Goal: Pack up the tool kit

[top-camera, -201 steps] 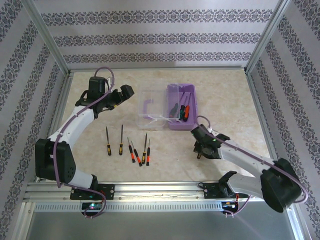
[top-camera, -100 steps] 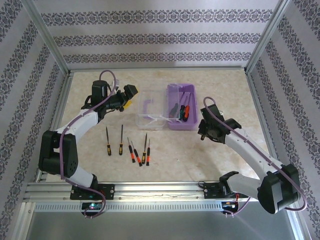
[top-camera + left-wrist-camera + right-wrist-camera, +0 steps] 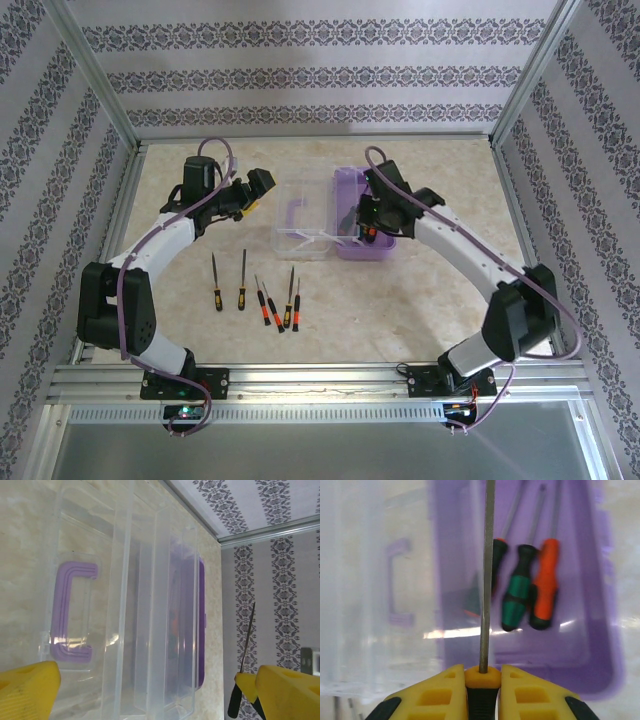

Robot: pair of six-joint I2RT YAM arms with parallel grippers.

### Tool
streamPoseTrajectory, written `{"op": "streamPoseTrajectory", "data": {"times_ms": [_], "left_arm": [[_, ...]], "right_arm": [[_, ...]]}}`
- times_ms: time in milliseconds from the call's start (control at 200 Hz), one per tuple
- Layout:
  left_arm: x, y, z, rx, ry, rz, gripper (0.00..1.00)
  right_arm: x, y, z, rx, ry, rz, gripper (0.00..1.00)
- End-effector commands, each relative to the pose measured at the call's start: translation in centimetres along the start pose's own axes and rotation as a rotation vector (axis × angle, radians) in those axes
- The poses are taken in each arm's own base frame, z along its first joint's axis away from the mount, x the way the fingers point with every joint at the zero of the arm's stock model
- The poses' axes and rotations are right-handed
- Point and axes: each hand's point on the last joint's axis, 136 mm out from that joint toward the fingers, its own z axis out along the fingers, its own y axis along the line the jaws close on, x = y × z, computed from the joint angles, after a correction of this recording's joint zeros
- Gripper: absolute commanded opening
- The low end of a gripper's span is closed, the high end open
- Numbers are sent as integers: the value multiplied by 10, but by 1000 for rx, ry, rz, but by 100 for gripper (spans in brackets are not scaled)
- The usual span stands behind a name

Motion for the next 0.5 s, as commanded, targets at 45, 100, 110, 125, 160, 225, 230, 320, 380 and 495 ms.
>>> {"op": "streamPoseTrajectory", "data": {"times_ms": [45, 100, 110, 125, 160, 225, 230, 320, 380, 495], "left_arm": [[-1, -4, -6, -27, -6, 39, 100], [-1, -2, -6, -31, -5, 38, 100], [-1, -2, -6, -33, -4, 38, 100], [-1, -2, -6, -36, -3, 38, 100], [-1, -1, -6, -41, -2, 41, 100], [-1, 0, -5, -47, 1, 42, 100], [-1, 0, -5, -47, 1, 42, 100], [-2, 1, -6, -55, -4, 47, 100], [-1, 2, -6, -57, -1, 46, 100], [-1, 1, -5, -54, 4, 45, 100]], "right_arm": [[-7, 39, 29, -104, 126, -70, 17], [-6, 47, 40, -124, 156, -73, 17], [-6, 48, 42, -125, 158, -74, 17], [-6, 50, 44, -126, 161, -73, 17], [-6, 51, 50, -127, 171, -64, 17], [-7, 52, 58, -137, 181, -37, 17], [-7, 52, 59, -138, 181, -34, 17], [-7, 50, 66, -143, 188, -4, 17], [-6, 50, 70, -154, 199, 10, 18], [-2, 49, 80, -166, 232, 23, 19]]}}
